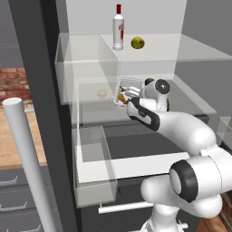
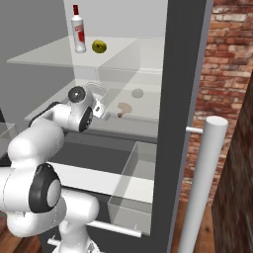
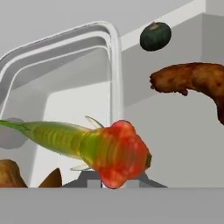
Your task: Place the tupperware on the second highest shelf of the fridge. Make space for the tupperware among the existing items by rearranging them on the shelves if needed. Close the fridge door when finished.
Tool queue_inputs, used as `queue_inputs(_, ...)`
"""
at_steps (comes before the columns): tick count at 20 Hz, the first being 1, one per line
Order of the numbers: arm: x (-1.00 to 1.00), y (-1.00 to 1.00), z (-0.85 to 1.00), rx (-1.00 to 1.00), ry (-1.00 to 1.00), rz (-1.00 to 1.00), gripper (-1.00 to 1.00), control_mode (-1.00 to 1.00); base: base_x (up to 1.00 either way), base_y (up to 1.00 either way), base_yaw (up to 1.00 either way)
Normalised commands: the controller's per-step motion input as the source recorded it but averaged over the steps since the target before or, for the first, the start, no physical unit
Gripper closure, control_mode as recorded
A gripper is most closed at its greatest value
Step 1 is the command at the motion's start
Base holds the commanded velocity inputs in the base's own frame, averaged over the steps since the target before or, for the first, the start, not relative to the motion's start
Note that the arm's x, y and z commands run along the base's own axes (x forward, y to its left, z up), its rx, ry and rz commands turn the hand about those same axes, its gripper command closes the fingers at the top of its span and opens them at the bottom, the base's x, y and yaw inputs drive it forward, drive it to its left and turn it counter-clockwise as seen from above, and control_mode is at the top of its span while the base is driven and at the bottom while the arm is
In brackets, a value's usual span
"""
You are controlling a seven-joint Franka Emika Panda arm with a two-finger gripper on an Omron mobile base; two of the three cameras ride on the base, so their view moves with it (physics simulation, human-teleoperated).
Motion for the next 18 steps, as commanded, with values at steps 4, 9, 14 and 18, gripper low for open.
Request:
queue_inputs(4, 0.36, 0.00, 0.00, 0.00, -0.03, 0.00, -1.00, -1.00, 0.00, 0.00, 0.00)
queue_inputs(9, 0.10, 0.00, 0.00, 0.00, -0.08, 0.00, -1.00, -1.00, 0.00, 0.00, 0.00)
queue_inputs(14, -0.15, 0.00, 0.07, 0.00, -0.18, 0.00, -1.00, -1.00, 0.00, 0.00, 0.00)
queue_inputs(18, -0.75, 0.00, 0.34, 0.00, -0.26, 0.00, -1.00, -1.00, 0.00, 0.00, 0.00)
